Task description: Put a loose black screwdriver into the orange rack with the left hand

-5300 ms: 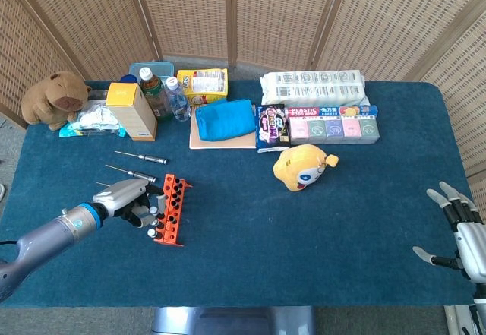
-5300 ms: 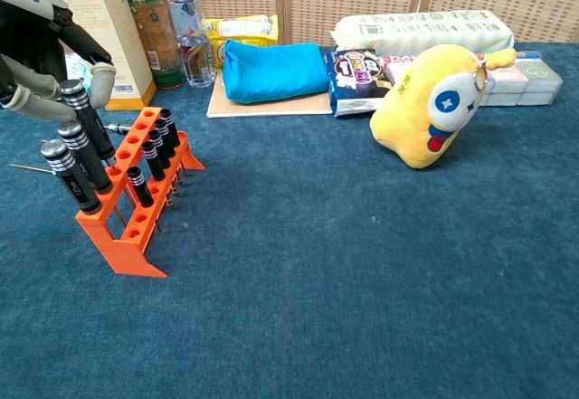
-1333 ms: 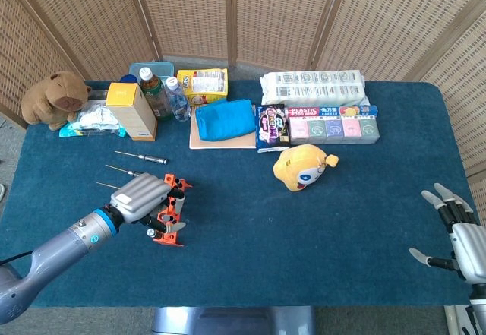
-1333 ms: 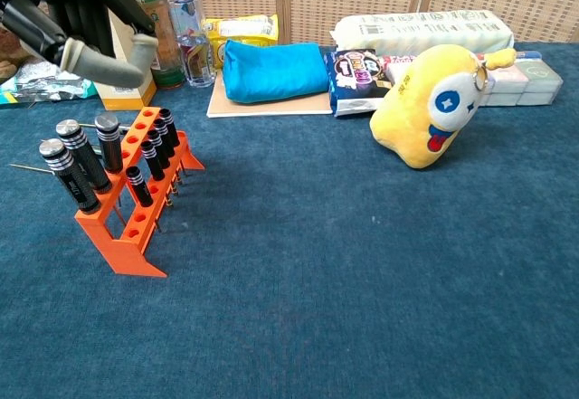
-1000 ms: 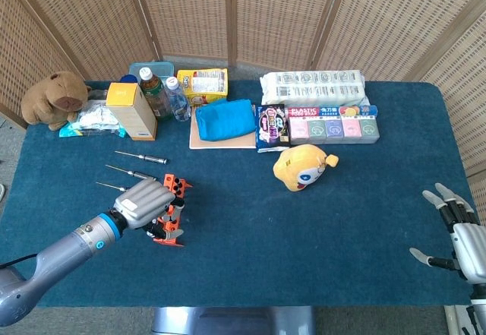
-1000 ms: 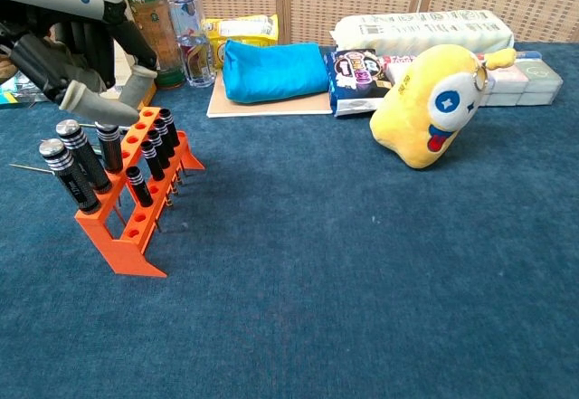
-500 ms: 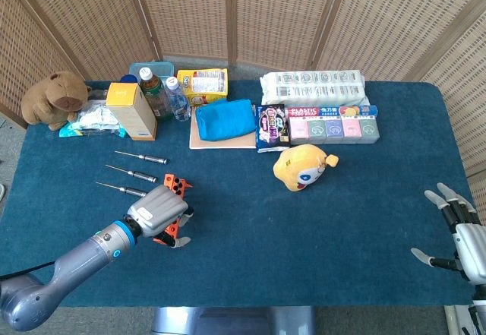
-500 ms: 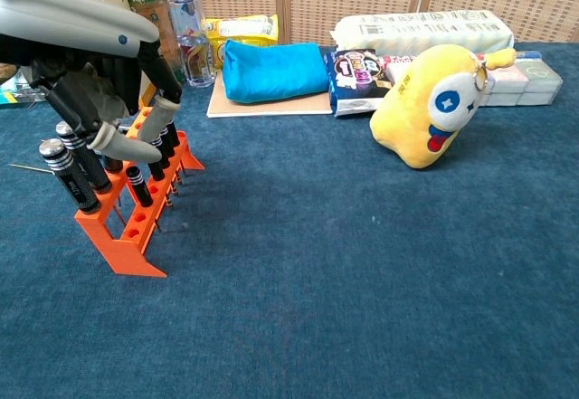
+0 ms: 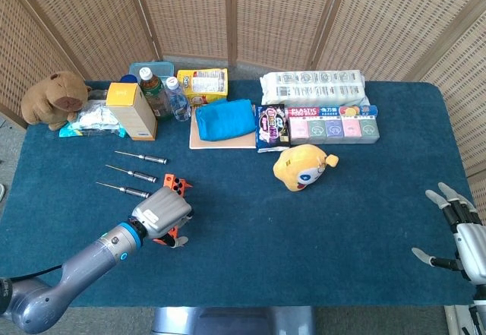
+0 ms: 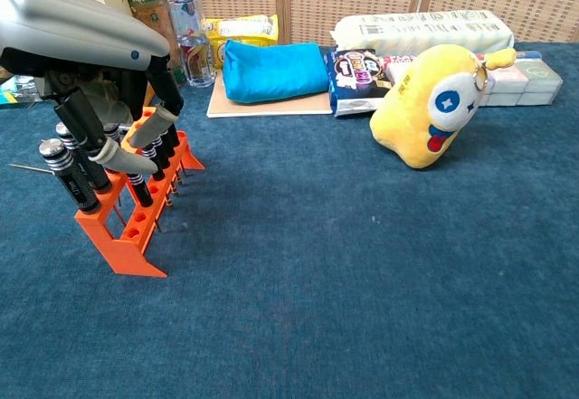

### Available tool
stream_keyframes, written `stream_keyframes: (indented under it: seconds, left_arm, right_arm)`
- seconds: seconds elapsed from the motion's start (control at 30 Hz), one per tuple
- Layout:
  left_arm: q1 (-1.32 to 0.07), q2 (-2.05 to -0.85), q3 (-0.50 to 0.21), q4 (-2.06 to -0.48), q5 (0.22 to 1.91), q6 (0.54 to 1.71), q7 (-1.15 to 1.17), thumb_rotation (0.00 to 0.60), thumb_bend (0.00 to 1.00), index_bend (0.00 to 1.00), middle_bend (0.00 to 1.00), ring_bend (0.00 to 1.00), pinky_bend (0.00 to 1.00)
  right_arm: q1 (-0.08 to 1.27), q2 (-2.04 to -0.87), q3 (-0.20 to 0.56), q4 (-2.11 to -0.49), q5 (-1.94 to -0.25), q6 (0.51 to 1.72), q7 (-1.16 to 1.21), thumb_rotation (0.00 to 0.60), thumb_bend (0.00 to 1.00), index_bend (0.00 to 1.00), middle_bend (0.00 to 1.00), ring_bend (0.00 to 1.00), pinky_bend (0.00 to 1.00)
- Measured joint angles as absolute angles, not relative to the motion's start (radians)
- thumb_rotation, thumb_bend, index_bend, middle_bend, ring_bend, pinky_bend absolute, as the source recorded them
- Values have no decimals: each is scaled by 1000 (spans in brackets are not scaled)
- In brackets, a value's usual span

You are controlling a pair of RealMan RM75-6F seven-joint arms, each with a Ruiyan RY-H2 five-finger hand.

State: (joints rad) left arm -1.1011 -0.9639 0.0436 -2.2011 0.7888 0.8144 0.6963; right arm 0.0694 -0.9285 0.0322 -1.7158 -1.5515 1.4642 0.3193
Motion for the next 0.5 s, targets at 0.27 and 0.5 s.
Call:
stream_keyframes:
  seconds: [0.27,0.5]
  left_arm:
    - [-1115,-960,54,-2210,767,836,704,370,281,621,915,892,982]
    - [-1122,-941,67,-2215,761,837,711,389,281,626,915,892,982]
  right_arm:
    - [69,-928,32,-1716,-1551,1464,320,600,7,117,0,0,0]
    - [70,-928,33,-1717,-1550,1462,320,600,7,117,0,0,0]
